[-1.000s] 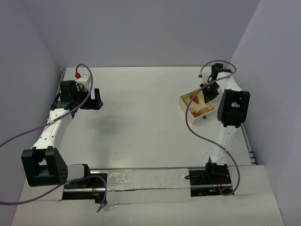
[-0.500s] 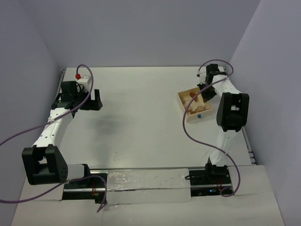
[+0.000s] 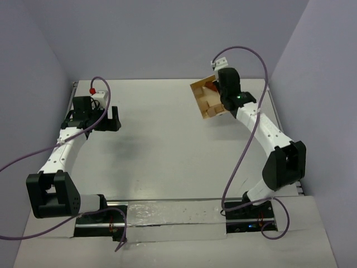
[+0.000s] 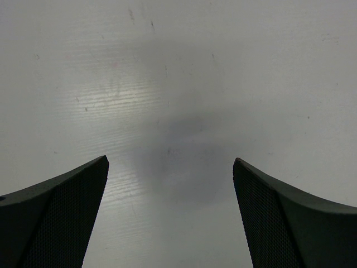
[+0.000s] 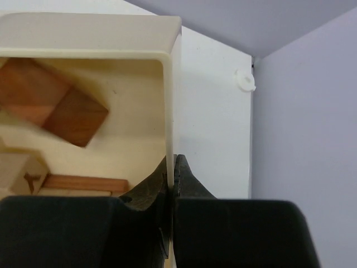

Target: Build the wood block tower

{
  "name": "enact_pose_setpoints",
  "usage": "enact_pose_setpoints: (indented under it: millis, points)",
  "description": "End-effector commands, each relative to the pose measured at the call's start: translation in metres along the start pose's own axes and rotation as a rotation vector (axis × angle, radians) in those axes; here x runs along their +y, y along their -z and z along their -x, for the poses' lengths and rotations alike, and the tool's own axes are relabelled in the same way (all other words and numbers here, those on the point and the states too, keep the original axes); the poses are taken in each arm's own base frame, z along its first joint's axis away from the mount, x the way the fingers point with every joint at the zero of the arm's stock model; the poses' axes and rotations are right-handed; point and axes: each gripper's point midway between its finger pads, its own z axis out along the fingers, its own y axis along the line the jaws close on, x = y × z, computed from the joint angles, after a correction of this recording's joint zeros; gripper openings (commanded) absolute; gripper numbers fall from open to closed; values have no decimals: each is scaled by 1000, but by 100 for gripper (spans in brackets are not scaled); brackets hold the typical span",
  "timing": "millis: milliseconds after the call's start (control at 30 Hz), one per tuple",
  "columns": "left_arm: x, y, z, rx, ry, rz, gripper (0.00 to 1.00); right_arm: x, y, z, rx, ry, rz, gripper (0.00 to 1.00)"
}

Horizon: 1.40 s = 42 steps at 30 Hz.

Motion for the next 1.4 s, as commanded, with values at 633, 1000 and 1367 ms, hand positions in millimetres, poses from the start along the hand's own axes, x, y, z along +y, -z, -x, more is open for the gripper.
enact_pose_setpoints:
  millis: [633, 1000, 1367]
  points:
    - [3, 5, 7, -7, 17, 32, 99, 30, 32, -10, -132, 150, -578, 0]
    - [6, 9, 5, -12, 14, 53, 99, 57, 49, -10, -256, 347, -690, 0]
    - [6, 10, 3, -15, 13, 56, 99, 89, 68, 24, -337, 562, -671, 0]
